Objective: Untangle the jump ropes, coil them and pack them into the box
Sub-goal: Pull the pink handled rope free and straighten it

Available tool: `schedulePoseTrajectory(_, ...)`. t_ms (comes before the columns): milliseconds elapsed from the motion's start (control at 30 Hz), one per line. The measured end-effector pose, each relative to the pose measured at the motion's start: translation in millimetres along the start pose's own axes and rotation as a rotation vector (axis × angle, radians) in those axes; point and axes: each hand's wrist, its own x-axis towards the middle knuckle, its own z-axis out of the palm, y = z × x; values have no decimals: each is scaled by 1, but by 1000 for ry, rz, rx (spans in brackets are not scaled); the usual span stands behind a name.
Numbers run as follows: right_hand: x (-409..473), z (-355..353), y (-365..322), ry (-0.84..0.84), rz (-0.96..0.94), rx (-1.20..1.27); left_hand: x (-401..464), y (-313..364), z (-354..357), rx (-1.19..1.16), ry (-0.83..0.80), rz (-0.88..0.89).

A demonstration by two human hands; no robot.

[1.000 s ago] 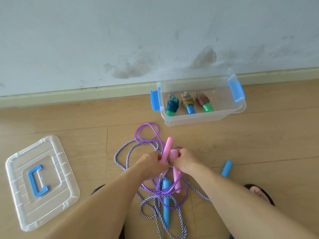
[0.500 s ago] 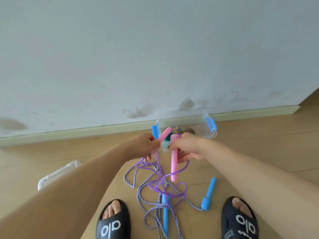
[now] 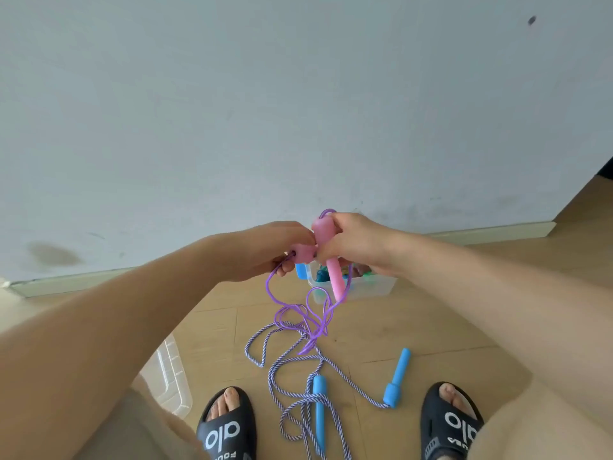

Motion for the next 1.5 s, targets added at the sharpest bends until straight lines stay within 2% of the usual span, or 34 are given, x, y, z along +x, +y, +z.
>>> schedulePoseTrajectory(100,-3,10,0,-41,-10,-137,-6,-1,0,22,-30,-7)
schedulePoseTrajectory(300,-2,21,-3,118,-221,-326,-4,-4,0,180,59,35)
schedulePoseTrajectory(467,1,13,-3,25,-354,-496,-6,-3,-8,326,182,120)
schedulePoseTrajectory(567,4,7,-3,-31,-389,-491,-6,-1,-11,323,165,137)
schedulePoseTrajectory(700,3,0,-3,-38,-318,-530,-6,4,-14,360,229,152)
schedulePoseTrajectory(867,-7,-6,-10,-74,-74,-893,-6,4,-22,351,318,184)
schedulePoseTrajectory(967,-10,-14,-17,-21,-81,-818,-6,5,-25,392,369,220)
schedulePoseTrajectory(1100,-1,-29,-19,248,-199,-551,-8,8,-26,440,360,285)
schedulePoseTrajectory(1133,1,-31,-21,240,-229,-444,-9,9,-26,450,352,309)
schedulePoseTrajectory(1233,1,-27,-27,69,-267,-165,-11,8,-26,466,296,384)
schedulePoseTrajectory(1333,-2,-26,-32,25,-261,-78,-8,4,-29,547,274,481)
schedulePoseTrajectory(1433,-6,-29,-34,-28,-164,86,-4,-1,-35,647,312,566)
schedulePoseTrajectory(1500,-9,-29,-33,-59,-152,67,-2,-2,-37,685,335,606)
